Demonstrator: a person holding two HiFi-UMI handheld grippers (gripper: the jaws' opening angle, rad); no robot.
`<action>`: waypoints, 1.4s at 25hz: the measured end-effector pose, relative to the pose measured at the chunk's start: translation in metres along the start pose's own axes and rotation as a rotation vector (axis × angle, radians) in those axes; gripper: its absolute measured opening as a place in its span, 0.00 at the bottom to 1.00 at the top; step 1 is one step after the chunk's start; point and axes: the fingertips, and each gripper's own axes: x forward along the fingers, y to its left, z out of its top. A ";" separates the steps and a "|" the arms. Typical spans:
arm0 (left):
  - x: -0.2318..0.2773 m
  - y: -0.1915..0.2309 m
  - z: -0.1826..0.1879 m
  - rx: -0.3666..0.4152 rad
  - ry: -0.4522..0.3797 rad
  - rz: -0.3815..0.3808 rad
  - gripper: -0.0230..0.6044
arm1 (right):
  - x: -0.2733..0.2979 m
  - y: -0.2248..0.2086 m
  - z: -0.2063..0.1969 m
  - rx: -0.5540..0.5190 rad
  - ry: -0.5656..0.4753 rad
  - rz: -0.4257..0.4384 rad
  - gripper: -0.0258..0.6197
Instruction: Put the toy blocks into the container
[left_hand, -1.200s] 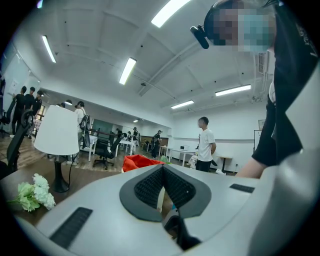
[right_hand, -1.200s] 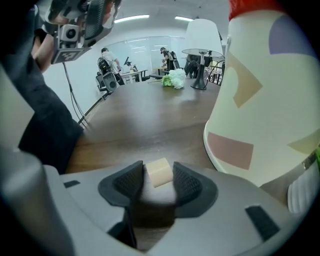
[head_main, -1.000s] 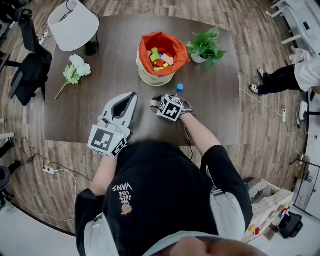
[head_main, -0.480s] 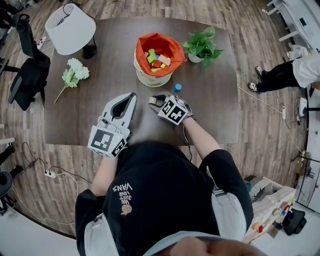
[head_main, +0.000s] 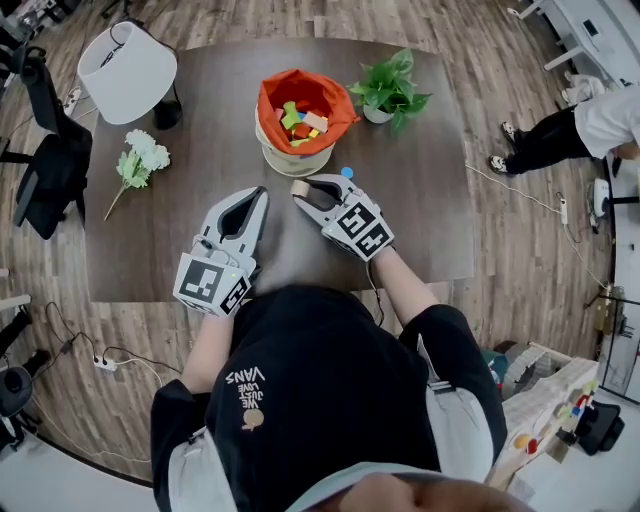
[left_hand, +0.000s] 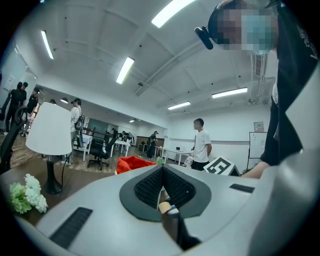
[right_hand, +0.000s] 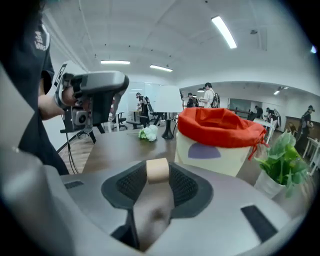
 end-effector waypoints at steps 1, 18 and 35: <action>0.001 -0.001 0.000 0.000 -0.001 -0.006 0.05 | -0.005 -0.002 0.008 0.005 -0.026 -0.016 0.27; 0.014 -0.014 0.000 -0.006 -0.003 -0.073 0.05 | -0.067 -0.043 0.074 -0.004 -0.226 -0.198 0.27; 0.014 -0.010 -0.002 -0.016 -0.006 -0.058 0.05 | -0.035 -0.095 0.085 0.011 -0.171 -0.250 0.27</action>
